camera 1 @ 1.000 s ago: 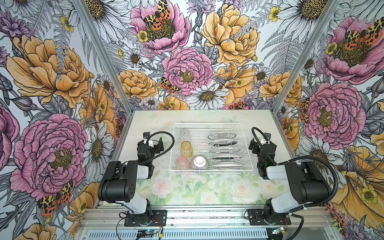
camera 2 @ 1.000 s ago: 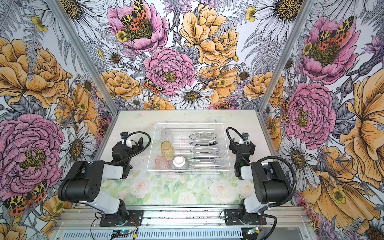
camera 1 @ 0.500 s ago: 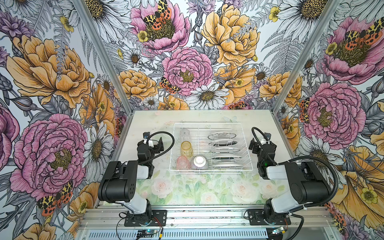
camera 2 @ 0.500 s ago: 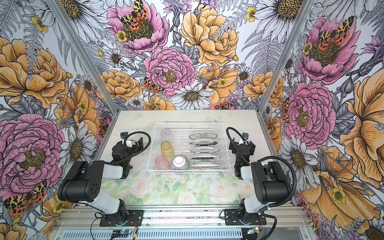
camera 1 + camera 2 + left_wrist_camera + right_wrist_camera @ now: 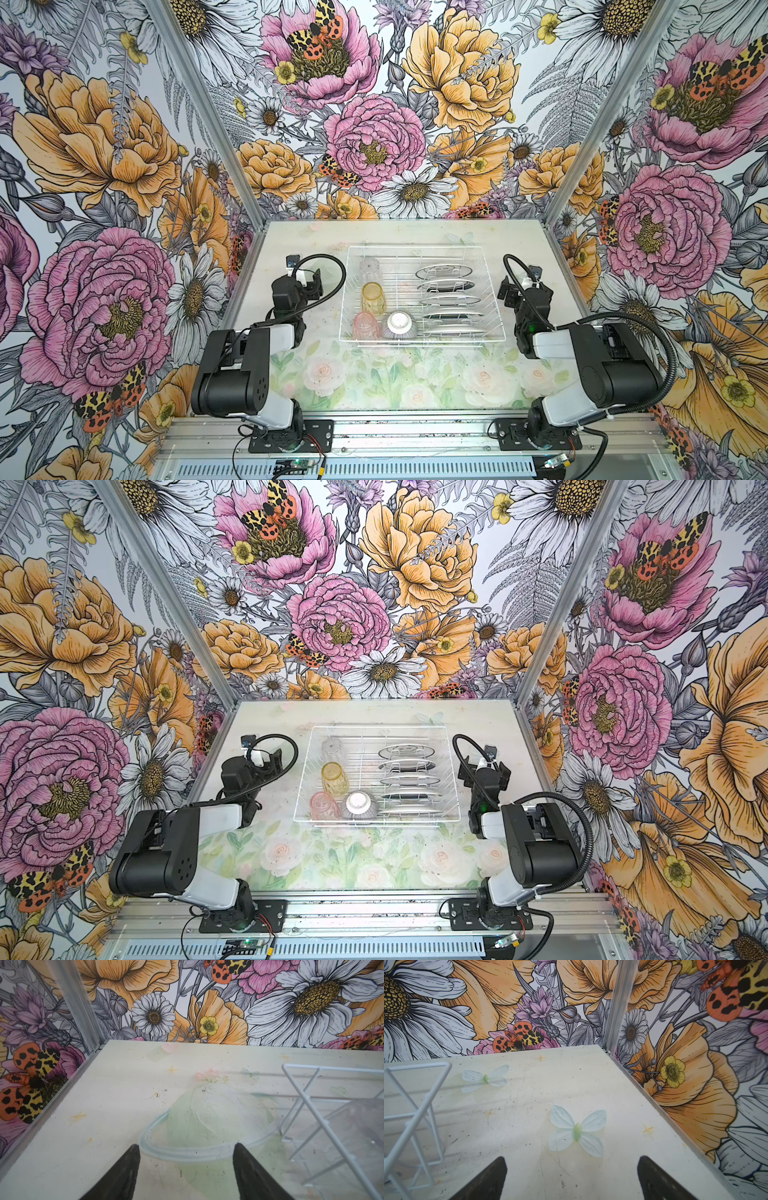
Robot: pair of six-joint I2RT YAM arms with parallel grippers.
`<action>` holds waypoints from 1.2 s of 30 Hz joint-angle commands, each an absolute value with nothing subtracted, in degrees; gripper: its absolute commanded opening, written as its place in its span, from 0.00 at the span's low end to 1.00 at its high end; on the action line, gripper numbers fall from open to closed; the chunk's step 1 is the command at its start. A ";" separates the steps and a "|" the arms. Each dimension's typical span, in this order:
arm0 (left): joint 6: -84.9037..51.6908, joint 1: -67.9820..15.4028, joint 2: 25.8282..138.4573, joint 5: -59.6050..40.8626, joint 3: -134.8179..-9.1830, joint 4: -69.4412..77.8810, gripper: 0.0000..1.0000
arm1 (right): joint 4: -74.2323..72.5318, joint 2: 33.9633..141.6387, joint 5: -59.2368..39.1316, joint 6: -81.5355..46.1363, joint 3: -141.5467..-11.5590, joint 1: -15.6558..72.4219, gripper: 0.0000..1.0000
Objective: Unload the mixed dishes from the dish rack
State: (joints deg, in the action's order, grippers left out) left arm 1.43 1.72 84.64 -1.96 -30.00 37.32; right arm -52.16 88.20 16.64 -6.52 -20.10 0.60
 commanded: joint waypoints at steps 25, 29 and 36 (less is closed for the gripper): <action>11.70 -36.16 76.77 2.47 -67.63 -14.20 0.61 | 19.15 58.67 0.48 -13.67 -51.02 0.95 0.79; 15.01 -37.80 83.77 -0.72 -73.98 -17.41 0.55 | 23.64 56.57 -7.72 -18.89 -52.81 2.57 0.73; 22.66 -42.80 94.73 2.59 -84.33 -23.86 0.52 | 27.44 59.58 -9.66 -18.81 -55.61 6.65 0.70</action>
State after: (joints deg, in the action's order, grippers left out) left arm 18.04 -41.52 92.82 2.07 -81.58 -19.57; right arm 23.31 58.83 -6.85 -17.34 -53.45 5.85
